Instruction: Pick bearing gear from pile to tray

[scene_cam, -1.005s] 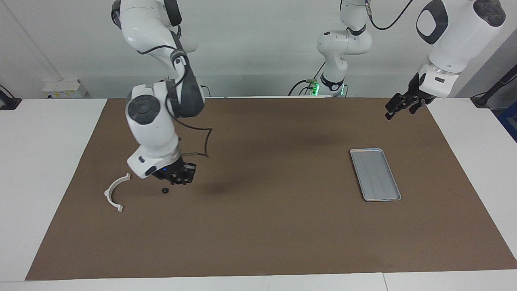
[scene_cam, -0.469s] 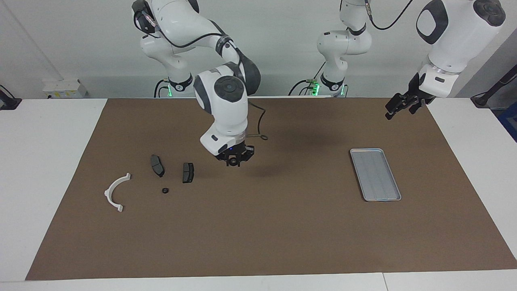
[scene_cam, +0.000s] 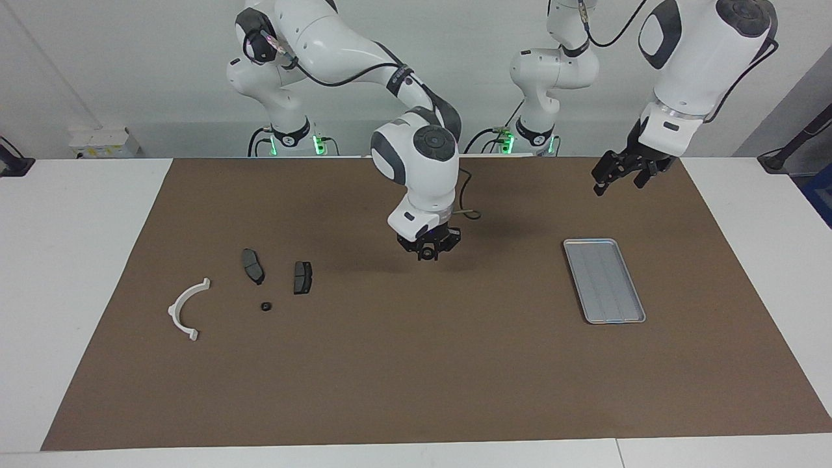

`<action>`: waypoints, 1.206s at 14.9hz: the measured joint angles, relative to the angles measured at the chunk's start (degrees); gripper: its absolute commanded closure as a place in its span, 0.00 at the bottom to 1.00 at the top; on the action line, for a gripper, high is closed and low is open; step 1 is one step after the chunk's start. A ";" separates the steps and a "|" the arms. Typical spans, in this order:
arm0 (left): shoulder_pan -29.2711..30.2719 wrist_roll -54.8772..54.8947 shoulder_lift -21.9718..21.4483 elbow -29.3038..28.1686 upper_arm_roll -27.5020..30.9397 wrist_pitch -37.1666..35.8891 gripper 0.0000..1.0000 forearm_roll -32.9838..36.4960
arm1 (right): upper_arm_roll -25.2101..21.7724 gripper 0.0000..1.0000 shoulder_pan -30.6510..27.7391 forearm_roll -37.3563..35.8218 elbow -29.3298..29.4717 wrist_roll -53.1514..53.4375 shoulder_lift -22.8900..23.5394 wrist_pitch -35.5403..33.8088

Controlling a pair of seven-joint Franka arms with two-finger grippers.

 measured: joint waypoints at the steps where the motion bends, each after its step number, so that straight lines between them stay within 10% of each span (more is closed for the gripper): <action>1: -0.78 -2.04 -0.47 -1.42 -0.03 1.34 0.00 0.00 | -0.07 1.00 -0.04 0.00 -0.81 0.00 0.57 1.61; 16: -6.99 -30.82 -3.75 -12.75 -0.14 18.74 0.00 -3.49 | -0.57 1.00 -0.35 0.03 -8.50 0.00 2.74 13.10; 18: -7.53 -30.99 -3.15 -12.76 -0.16 19.24 0.00 -3.49 | -0.58 0.26 -0.36 0.04 -8.56 0.00 2.72 13.18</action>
